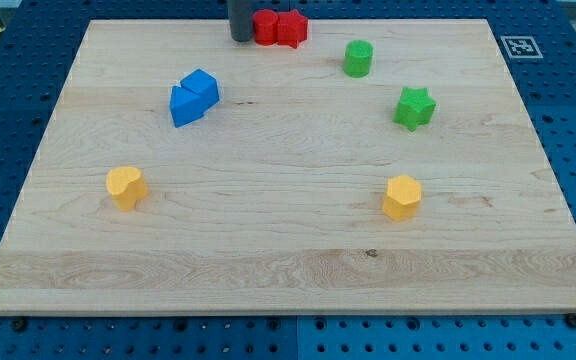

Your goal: Move your arm to the center of the board

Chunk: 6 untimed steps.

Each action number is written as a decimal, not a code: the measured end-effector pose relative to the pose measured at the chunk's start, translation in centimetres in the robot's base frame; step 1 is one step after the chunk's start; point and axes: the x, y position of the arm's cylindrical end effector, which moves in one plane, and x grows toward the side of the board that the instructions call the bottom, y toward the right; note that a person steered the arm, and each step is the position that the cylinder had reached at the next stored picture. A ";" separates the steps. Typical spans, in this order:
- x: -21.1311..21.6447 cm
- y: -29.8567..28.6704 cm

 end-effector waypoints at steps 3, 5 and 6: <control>1.0 -2.2; 1.1 -2.5; 1.1 -2.4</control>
